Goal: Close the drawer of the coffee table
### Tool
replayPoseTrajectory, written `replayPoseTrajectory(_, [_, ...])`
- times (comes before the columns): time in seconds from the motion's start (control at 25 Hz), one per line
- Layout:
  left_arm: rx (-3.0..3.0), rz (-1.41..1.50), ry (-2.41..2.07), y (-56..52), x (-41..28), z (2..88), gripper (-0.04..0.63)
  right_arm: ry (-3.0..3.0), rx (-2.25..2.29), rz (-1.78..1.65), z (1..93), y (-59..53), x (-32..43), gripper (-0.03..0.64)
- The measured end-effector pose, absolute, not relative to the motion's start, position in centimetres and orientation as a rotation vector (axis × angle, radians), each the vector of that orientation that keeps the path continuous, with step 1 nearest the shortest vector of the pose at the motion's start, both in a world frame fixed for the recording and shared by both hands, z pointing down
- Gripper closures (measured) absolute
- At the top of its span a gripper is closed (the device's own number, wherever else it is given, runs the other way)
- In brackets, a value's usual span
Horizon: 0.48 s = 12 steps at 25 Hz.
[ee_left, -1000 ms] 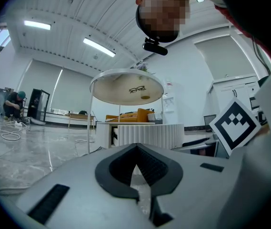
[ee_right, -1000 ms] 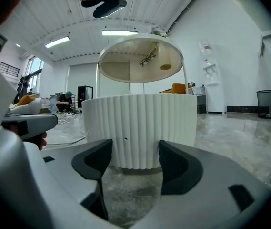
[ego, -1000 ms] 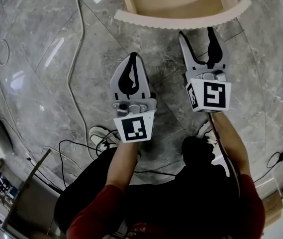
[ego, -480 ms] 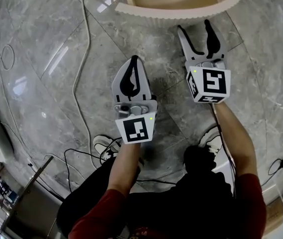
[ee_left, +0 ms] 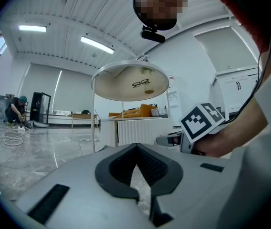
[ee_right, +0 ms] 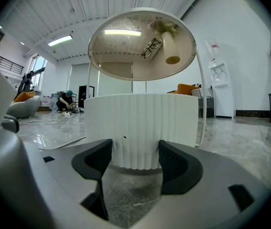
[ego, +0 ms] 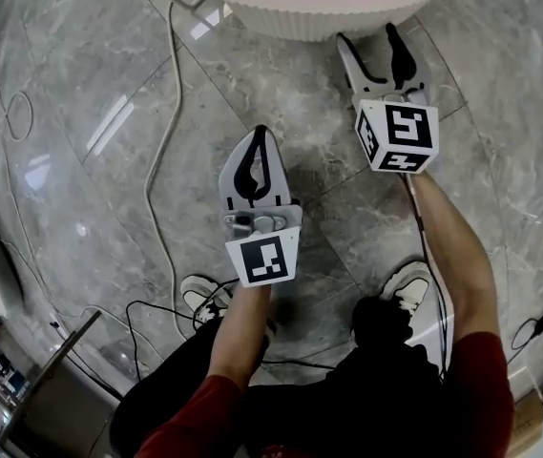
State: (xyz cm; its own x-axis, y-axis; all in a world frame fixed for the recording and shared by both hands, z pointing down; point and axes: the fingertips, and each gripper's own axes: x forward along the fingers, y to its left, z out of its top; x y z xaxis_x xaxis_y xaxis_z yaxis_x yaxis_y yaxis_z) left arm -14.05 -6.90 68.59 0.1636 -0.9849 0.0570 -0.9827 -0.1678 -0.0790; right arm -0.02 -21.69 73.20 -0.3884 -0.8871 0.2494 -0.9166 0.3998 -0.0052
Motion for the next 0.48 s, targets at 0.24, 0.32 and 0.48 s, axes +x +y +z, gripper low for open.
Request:
replayPoseTrajectory(0.24, [-2.37, -0.152, 2.015, -6.7, -14.4, 68.7, 0.583, -2.441, 1.596, 0.18, 73.3, -24.9, -0.6, 0.324])
replayPoseTrajectory(0.32, [-2.374, -0.153, 2.013, -6.8, -14.3, 68.7, 0.583, -2.439, 1.6, 0.184, 73.3, -25.9, -0.8, 0.324])
replayPoseTrajectory(0.48, [-2.381, -0.145, 2.006, -6.6, -13.9, 68.5, 0.583, -2.436, 1.604, 0.181, 73.4, -27.6, -1.3, 0.324])
